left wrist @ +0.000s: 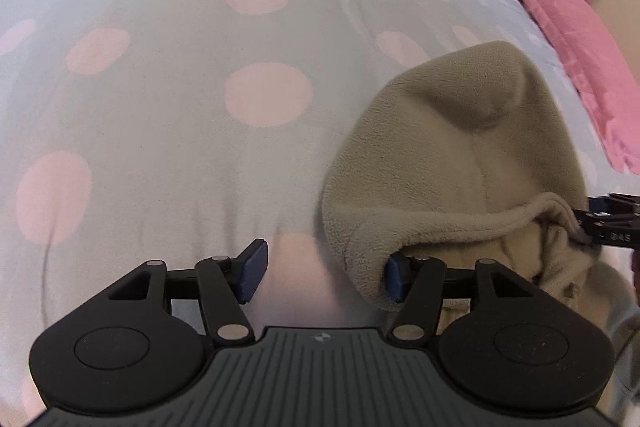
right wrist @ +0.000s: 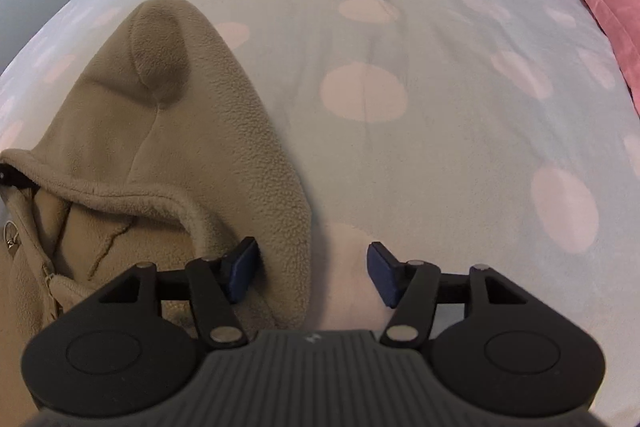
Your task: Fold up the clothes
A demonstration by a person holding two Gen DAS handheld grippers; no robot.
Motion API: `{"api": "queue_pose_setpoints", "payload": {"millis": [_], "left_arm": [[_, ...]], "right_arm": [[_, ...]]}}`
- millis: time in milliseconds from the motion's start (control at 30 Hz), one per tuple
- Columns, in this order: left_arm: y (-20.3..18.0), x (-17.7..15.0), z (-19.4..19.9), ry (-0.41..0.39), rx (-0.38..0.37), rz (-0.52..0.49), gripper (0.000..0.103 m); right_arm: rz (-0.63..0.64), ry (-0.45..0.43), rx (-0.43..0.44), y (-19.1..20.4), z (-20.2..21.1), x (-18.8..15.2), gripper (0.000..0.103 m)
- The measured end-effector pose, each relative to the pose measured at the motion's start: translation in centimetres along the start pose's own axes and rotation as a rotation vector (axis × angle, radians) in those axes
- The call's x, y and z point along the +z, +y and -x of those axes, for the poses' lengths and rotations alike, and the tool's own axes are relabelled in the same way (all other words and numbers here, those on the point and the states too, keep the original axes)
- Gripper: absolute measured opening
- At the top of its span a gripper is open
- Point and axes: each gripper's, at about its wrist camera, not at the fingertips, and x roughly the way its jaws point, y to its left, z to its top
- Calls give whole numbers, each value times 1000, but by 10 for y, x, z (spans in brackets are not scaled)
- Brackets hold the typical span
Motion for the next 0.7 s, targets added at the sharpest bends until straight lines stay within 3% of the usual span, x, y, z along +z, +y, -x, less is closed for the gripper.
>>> {"api": "queue_pose_setpoints", "payload": {"millis": [100, 167, 233, 400, 633, 667, 700], "left_arm": [[-12, 8, 20, -33, -40, -77, 56], [-13, 16, 34, -64, -138, -76, 58], [-10, 26, 41, -110, -187, -44, 64], [3, 42, 18, -188, -19, 59, 63], [-11, 30, -32, -125, 15, 0, 57], [-13, 28, -30, -137, 21, -8, 52], [-14, 27, -28, -153, 15, -15, 46]], "right_arm": [[32, -35, -7, 4, 6, 8, 63], [53, -58, -12, 7, 11, 13, 64], [75, -82, -16, 10, 15, 18, 64], [100, -142, -8, 22, 16, 33, 65], [162, -162, -55, 47, -7, 45, 65], [153, -160, -43, 47, -11, 46, 57], [145, -162, -22, 47, -12, 47, 35]]}}
